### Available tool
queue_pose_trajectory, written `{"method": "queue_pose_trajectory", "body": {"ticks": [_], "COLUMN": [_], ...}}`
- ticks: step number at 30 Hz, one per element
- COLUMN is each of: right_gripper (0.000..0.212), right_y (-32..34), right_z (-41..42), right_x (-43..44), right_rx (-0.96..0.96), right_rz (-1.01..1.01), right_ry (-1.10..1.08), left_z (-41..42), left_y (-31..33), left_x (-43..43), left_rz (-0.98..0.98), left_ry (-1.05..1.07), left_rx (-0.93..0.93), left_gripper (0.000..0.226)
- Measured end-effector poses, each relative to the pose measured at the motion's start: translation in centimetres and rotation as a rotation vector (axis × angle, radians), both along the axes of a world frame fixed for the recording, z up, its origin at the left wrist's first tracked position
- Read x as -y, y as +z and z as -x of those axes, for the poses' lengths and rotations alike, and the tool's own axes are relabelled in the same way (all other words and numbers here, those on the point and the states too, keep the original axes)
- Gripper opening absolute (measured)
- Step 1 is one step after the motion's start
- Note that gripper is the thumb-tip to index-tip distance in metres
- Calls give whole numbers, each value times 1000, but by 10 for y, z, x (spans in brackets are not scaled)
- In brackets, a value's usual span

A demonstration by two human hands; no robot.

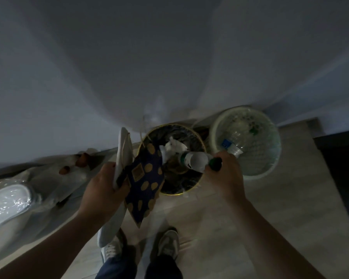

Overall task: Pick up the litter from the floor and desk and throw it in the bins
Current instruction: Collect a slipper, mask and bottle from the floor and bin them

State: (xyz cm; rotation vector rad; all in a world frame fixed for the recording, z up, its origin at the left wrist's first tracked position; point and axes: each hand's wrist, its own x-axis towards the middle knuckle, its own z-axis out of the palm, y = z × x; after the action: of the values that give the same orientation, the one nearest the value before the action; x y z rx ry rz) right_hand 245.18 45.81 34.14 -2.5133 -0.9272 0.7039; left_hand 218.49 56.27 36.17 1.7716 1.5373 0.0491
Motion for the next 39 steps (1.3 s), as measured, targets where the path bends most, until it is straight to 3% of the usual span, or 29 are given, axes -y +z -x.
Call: {"method": "queue_pose_trajectory", "body": {"ticks": [11,16,22,29,36,39], "right_gripper": [33,81,59,52,51,51], "right_y": [111,112,90,75,62,52], "right_z": [-56,-72,-51,-31,-24,-18], "right_x": [64,61,75,77,67,63], "right_rx": [215,-103,-209,-306,-330,-344], "right_rz": [-175,-117,-45,-2,5,19], "right_ry": [-316,-384,-308,-298,-280,-259], "left_z": [-73,-85,-88,-100,-122,-122], "left_y": [66,65,54,51,10,-8], "left_x": [0,1,0,-15,-18,-13], "left_rz": [20,12,44,-117,1,67], "left_ry": [-38,-35,-57,-113,-81,-83], "left_rx": [51,36,20,73,18,-90], "left_gripper": [24,24,26,30,25,22]}}
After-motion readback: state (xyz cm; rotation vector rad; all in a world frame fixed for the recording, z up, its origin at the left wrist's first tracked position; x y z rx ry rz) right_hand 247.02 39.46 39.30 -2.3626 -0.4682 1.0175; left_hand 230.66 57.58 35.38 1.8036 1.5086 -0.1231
